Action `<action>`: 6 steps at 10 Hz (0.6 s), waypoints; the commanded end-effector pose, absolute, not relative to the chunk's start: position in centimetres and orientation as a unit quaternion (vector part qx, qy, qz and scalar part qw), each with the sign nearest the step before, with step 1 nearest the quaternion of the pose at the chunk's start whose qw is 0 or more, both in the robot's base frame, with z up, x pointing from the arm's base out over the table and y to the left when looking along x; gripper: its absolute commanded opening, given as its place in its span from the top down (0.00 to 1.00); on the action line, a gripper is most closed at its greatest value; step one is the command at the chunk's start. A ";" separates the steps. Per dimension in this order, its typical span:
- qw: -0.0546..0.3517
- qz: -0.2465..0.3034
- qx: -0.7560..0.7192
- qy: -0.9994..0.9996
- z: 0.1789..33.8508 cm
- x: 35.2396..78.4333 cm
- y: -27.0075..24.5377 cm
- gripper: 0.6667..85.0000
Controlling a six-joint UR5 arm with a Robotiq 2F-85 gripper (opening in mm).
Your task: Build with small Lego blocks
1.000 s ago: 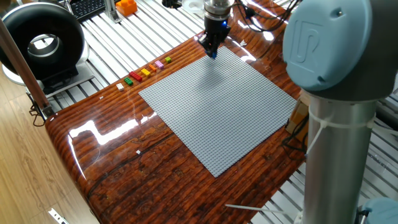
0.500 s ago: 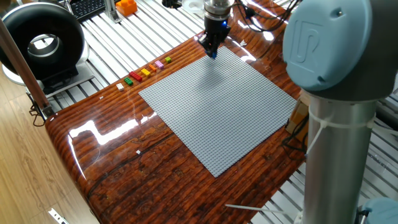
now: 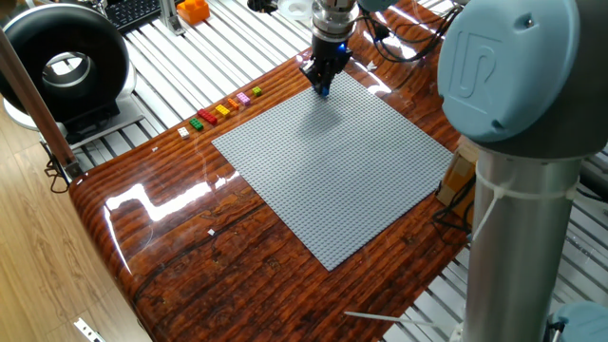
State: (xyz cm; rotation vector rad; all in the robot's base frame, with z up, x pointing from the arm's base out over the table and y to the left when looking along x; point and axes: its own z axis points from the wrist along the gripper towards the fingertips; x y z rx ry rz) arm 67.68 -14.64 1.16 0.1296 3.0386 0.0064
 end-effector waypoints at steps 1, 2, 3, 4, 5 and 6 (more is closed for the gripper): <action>0.052 0.003 0.047 0.998 1.1 67.6 -14.8 1.00; 0.052 0.003 0.048 0.997 1.1 67.6 -14.8 1.00; 0.052 0.003 0.050 0.997 1.1 67.5 -14.8 1.00; 0.052 0.003 0.050 0.997 1.0 67.5 -14.8 1.00; 0.052 0.003 0.051 0.997 1.0 67.4 -14.8 1.00; 0.052 0.003 0.050 0.997 0.9 67.4 -14.9 1.00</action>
